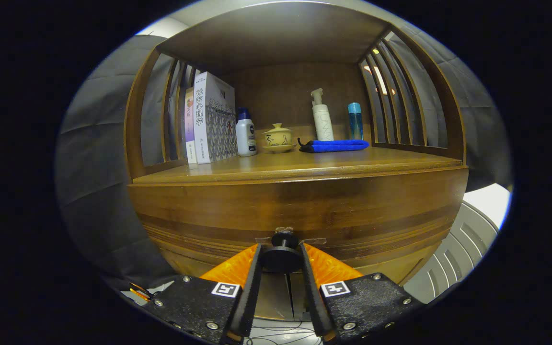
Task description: Pull open the drawer, take out the items inside it, and place them on the countertop above the cabinet.
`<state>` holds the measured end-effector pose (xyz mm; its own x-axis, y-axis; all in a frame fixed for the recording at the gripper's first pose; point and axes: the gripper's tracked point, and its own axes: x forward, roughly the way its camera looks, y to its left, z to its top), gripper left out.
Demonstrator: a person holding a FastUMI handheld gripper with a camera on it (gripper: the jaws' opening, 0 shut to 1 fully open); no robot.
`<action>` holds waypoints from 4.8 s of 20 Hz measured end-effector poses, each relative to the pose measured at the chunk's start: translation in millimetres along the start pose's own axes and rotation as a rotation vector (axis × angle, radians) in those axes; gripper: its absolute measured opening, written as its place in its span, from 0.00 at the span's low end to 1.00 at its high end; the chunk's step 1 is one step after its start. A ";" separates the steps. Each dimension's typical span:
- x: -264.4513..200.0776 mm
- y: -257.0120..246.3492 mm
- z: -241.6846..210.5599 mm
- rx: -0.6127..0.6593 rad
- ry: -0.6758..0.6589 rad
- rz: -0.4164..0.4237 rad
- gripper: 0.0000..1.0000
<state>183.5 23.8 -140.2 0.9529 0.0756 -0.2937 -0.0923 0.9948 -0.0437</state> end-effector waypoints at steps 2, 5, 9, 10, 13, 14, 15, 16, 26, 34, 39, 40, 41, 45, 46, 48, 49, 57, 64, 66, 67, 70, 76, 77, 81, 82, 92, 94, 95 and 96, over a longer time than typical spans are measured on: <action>0.1 -1.2 -0.8 -0.038 0.001 -0.009 0.39; -0.5 -1.0 -0.5 -0.038 0.007 -0.021 0.34; -10.9 0.3 -3.2 -0.061 0.007 -0.033 0.33; -13.9 -0.1 -4.4 -0.066 0.006 -0.031 0.33; -23.6 1.1 -7.2 -0.060 0.011 -0.024 0.33; -27.7 1.3 -8.4 -0.057 0.012 -0.021 0.33; -32.3 1.6 -8.8 -0.055 0.010 -0.019 0.33; -35.3 2.2 -9.9 -0.058 0.010 -0.016 0.33; -80.1 6.1 -22.0 -0.063 -0.018 -0.007 0.33; -120.1 9.1 -31.6 -0.045 -0.029 0.007 0.33; -147.5 10.6 -48.6 -0.063 -0.019 0.009 0.33; -153.4 12.7 -46.1 -0.061 -0.037 0.009 0.33; -158.6 12.7 -52.4 -0.064 -0.027 0.009 0.33; -174.5 16.3 -57.0 -0.079 -0.026 0.025 0.33; -174.8 16.6 -56.7 -0.082 -0.033 0.025 0.33; -175.2 15.8 -58.1 -0.083 -0.036 0.022 0.33; -174.7 16.5 -59.1 -0.087 -0.032 0.025 0.35; -193.0 28.1 -10.4 -0.088 -0.225 0.125 0.91; -195.1 20.3 35.6 -0.090 -0.289 0.127 0.93; -189.1 12.1 45.0 -0.073 -0.272 0.113 0.93; -186.3 8.8 48.8 -0.068 -0.262 0.110 0.93; -170.7 1.0 56.5 -0.062 -0.217 0.104 0.93; -130.7 -7.3 61.4 -0.043 -0.064 0.125 0.94; -124.7 -8.9 60.8 -0.025 -0.029 0.130 0.94; -101.7 -19.0 53.7 0.001 0.113 0.124 0.94; -97.5 -21.0 52.5 0.001 0.140 0.123 0.94; -67.8 -14.5 18.1 -0.009 0.385 0.153 0.91; -63.0 -15.6 11.7 -0.015 0.421 0.144 0.90; -62.8 -16.4 7.9 -0.019 0.448 0.142 0.88; -64.0 -15.4 5.7 -0.010 0.463 0.147 0.86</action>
<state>125.6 4.0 -115.3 0.7014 0.1746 -0.6910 -0.2214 0.9749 0.0216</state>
